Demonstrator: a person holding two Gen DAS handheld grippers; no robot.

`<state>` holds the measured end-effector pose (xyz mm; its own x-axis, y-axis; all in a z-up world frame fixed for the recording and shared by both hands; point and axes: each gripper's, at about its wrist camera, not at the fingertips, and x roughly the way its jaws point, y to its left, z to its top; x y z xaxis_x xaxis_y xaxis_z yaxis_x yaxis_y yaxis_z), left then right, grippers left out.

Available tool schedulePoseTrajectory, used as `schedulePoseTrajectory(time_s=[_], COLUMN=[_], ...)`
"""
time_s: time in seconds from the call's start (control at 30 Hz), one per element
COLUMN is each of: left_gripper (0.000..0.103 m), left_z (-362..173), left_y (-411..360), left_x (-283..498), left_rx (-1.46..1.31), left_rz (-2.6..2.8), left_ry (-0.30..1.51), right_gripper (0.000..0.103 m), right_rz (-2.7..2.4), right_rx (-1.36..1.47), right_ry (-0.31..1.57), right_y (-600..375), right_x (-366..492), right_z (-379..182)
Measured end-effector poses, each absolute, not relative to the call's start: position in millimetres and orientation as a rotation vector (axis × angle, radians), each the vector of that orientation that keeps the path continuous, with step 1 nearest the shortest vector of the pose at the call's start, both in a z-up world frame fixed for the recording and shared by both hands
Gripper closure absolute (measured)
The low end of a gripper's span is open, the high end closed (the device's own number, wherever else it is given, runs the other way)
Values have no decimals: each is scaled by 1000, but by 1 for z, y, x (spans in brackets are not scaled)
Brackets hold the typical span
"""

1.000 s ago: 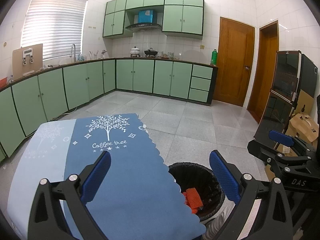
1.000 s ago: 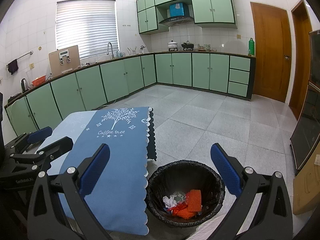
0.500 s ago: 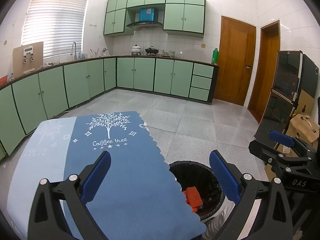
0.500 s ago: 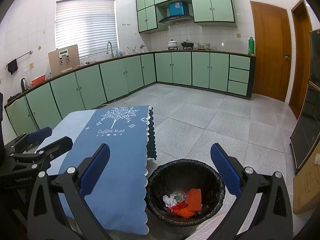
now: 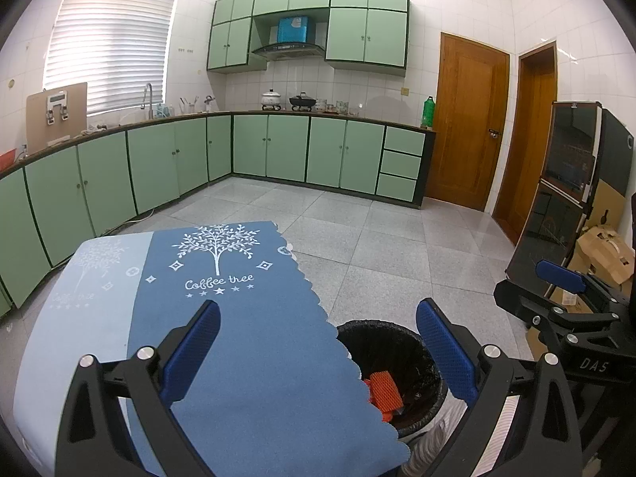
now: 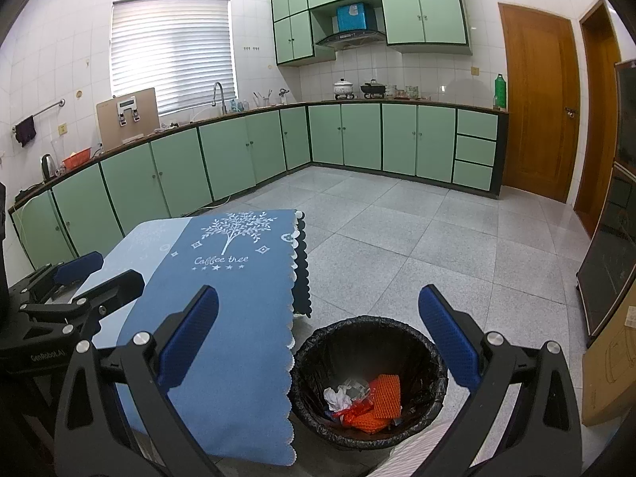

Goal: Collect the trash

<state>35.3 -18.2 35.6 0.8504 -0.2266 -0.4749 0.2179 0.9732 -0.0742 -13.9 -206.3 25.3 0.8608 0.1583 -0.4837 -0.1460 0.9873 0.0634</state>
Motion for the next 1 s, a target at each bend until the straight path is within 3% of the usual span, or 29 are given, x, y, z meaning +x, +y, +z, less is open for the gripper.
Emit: schedulePoseTrajectory(time_s=[1.0], left_gripper=[6], left_z=[38], left_y=[-21], left_x=[32], left_rx=[-15], left_rz=[-230], left_ry=[490], right_gripper=[5], right_rz=[160], right_rx=[24], right_ry=[500], right_y=[-207], right_x=[-18], right_z=[25])
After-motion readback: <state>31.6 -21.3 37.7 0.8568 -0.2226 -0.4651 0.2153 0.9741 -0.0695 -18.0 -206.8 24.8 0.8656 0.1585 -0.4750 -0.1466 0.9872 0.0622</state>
